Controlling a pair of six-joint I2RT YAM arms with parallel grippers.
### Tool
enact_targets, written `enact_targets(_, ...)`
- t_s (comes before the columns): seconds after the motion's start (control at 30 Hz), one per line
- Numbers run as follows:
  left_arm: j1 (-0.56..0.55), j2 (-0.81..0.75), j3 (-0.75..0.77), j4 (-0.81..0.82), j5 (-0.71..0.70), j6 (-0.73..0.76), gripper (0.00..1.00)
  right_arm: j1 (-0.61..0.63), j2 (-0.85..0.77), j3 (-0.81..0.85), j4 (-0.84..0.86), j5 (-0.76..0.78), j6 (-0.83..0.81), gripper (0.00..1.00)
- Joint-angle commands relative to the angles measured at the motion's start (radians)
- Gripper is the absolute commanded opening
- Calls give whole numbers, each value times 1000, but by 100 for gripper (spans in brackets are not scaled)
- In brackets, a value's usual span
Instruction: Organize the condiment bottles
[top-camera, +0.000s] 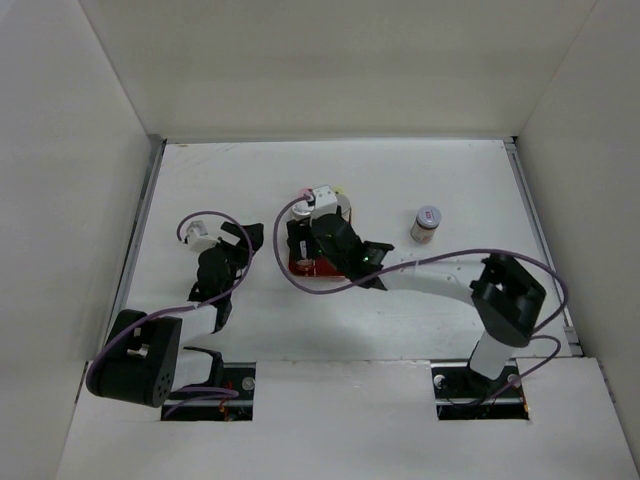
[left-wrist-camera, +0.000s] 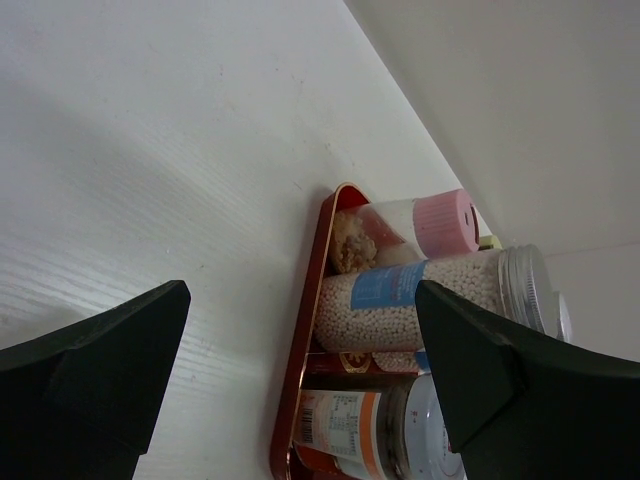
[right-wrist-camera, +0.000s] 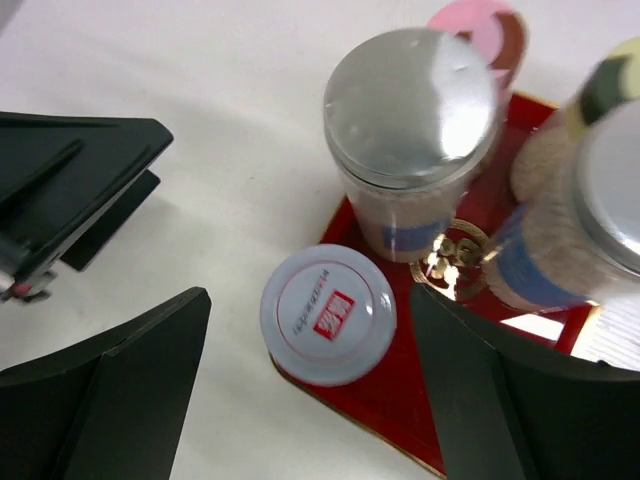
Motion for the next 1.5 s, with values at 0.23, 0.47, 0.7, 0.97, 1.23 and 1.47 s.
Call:
enact_targets(0.23,0,-7,27,29,11,-11,100,-212,-486,-346,41,166,58,80)
enact_targets(0.47,-4,-14,27,21,8,-11,100,-533,-446,-350,-26,288,83,96)
enact_targets(0.7,-7,-19,27,21,6,-11,100,-654,-268,-250,-50,147,63,100)
enact_targets(0.97,-7,-8,30,21,3,-9,100,-677,-175,-227,-68,124,73,91)
enact_targets(1.23,3,4,29,21,4,-9,100,-671,-136,-216,-107,79,92,77)
enact_targets(1.47,6,1,27,21,7,-11,100,-590,-266,-256,-104,125,93,52)
